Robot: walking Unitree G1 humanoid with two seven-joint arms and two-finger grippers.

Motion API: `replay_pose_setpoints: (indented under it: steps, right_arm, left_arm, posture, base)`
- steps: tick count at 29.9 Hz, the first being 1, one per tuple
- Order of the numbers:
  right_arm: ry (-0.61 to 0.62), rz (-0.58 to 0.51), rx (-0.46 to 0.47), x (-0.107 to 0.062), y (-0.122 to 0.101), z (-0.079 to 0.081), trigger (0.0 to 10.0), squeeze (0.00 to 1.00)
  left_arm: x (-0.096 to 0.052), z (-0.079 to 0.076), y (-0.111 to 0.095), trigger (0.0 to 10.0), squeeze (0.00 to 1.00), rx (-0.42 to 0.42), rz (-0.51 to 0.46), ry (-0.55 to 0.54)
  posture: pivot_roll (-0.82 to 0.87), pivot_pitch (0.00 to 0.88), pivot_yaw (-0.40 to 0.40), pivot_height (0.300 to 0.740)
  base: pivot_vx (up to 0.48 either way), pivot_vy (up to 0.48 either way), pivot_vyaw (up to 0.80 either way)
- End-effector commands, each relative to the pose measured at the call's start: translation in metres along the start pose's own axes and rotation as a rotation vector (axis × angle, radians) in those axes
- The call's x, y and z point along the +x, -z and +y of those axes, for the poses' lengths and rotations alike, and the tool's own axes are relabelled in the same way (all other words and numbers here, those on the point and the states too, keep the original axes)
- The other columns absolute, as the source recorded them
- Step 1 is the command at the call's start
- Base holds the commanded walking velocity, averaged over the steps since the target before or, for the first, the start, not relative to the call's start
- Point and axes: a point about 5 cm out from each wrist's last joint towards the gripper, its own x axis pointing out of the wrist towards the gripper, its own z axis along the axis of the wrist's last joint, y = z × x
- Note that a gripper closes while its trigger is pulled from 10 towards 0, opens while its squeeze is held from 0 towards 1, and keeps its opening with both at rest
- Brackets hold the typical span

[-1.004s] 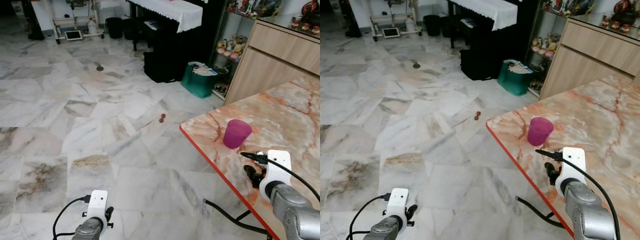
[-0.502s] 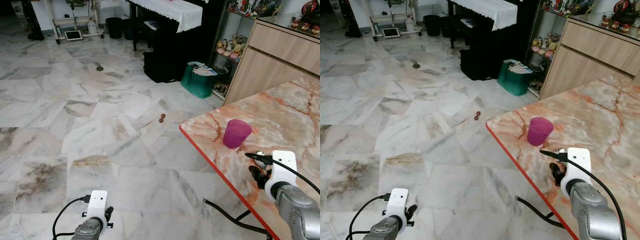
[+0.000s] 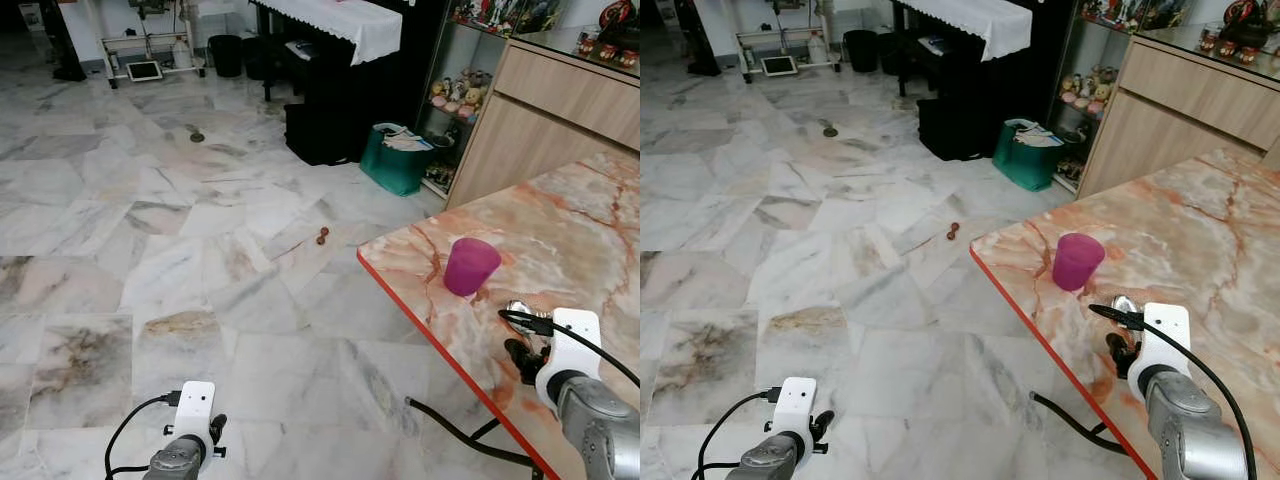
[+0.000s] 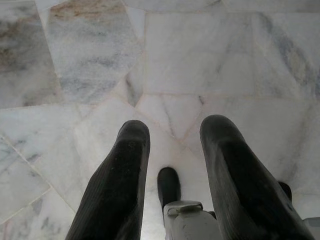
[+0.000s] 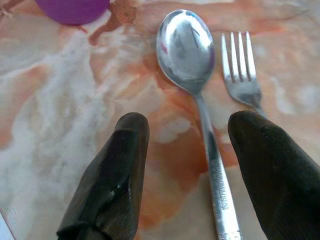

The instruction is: Setting the table

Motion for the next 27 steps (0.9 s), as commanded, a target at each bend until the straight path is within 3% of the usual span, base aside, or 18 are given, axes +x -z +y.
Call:
replay_pose_setpoints:
  steps: [1,27]
  right_arm:
    - [0.007,-0.007,0.031,0.0018,-0.0018,-0.0016,10.0,0.0]
    - [0.042,-0.011,0.073,0.0061,0.0002,-0.0027,10.0,0.0]
  left_arm:
    - [-0.0004,0.0004,0.0032,10.0,0.0,-0.002,0.022,0.002]
    - [-0.0001,0.0009,0.0022,10.0,0.0,0.003,0.019,0.005]
  posture:
    - [0.05,0.0,-0.043,0.74]
    - [0.05,0.0,-0.036,0.74]
  base:
    - [0.0,0.0,0.0]
    - [0.0,0.0,0.0]
